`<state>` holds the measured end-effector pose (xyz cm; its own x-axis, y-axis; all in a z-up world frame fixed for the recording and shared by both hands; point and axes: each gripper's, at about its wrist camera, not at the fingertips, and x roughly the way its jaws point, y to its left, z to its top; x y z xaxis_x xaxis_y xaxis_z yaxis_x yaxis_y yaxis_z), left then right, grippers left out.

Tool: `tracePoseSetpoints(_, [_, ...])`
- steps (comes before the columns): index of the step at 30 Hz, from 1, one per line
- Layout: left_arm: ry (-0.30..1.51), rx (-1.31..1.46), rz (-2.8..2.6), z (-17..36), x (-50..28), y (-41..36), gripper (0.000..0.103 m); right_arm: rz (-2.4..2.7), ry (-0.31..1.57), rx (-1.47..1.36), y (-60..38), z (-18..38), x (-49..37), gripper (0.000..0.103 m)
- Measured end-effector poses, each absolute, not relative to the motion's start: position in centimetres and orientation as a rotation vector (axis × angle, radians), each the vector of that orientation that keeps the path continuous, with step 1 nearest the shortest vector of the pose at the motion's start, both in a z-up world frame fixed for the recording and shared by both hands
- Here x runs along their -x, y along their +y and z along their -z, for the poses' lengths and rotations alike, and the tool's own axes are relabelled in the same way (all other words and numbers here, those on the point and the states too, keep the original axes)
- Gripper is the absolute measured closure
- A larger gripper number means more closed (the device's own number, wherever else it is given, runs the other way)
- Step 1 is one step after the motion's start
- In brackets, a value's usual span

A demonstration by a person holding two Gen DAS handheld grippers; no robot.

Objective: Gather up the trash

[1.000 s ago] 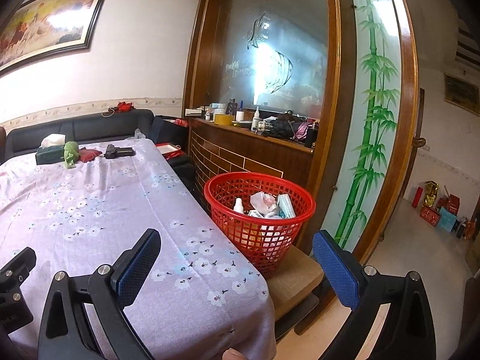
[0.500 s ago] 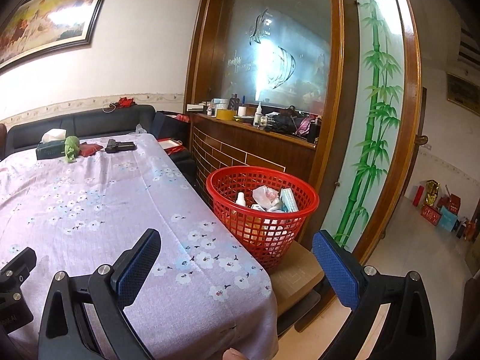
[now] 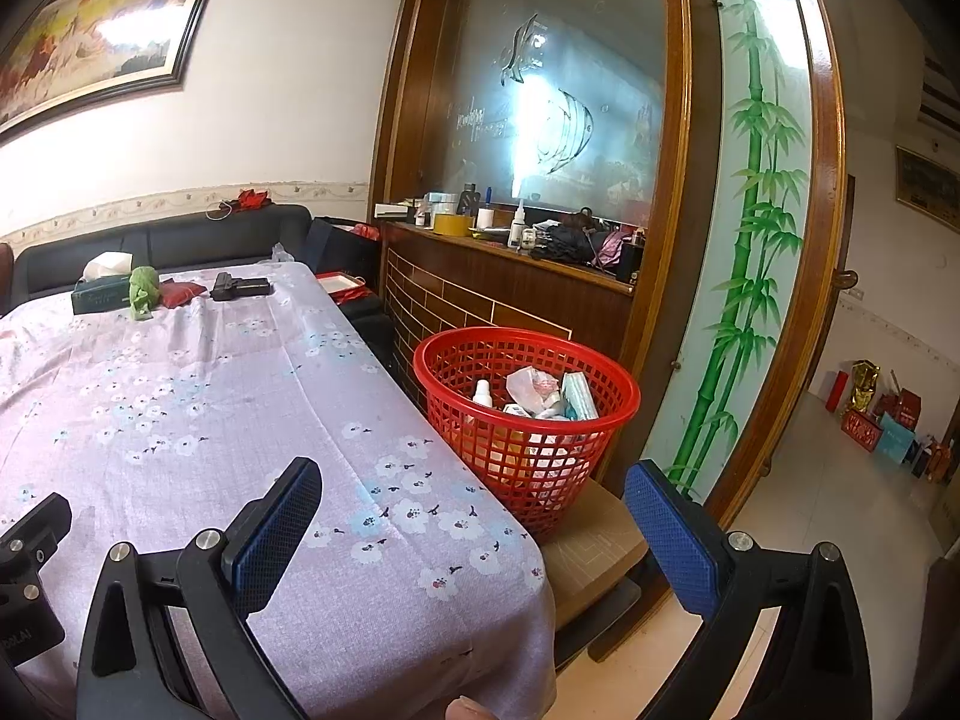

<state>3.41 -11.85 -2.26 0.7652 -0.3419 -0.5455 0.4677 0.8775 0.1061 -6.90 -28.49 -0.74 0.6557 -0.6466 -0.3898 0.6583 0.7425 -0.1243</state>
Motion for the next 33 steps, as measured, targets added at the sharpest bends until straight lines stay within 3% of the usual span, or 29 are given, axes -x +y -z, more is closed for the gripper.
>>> tracePoseSetpoints(33, [0.547,-0.241,0.446,2.41,-3.50,-11.71,0.003,0.732,0.439,-0.030,-28.53,0.97,6.64,0.000])
